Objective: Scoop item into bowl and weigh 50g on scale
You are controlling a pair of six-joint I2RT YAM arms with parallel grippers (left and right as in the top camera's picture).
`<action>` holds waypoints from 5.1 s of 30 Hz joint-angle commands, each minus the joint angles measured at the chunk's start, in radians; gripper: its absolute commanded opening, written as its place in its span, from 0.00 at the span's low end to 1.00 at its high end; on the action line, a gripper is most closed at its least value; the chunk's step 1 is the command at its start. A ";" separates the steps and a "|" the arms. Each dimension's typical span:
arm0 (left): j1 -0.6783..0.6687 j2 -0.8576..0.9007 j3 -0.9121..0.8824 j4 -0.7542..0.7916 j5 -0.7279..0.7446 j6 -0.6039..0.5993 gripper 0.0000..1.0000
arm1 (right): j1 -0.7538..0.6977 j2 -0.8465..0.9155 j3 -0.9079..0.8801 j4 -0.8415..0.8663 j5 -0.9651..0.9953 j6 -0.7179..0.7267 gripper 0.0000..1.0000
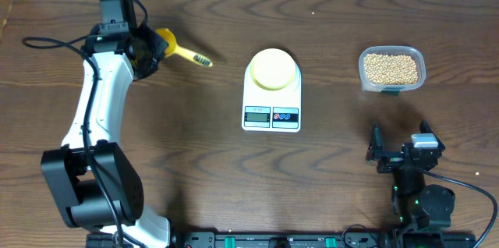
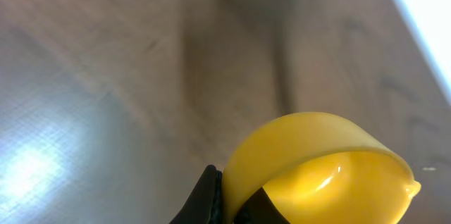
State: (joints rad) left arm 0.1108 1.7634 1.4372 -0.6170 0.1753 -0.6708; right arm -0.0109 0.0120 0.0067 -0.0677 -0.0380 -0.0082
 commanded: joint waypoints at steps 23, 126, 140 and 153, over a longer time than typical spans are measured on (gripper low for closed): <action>0.004 -0.084 0.012 0.225 0.135 -0.113 0.07 | -0.008 -0.006 -0.002 -0.004 -0.006 0.000 0.99; 0.003 -0.084 0.011 0.226 0.135 -0.184 0.08 | -0.026 0.903 0.666 0.143 -0.309 0.045 0.99; 0.003 -0.084 0.011 0.227 0.134 -0.184 0.07 | -0.139 1.233 0.827 0.190 -0.652 0.201 0.99; 0.003 -0.084 0.011 0.226 0.128 -0.184 0.08 | -0.146 1.372 0.831 0.413 -0.856 0.372 0.99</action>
State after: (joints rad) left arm 0.1112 1.7054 1.4372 -0.3923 0.3092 -0.8459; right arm -0.1459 1.3666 0.8127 0.3332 -0.8188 0.3023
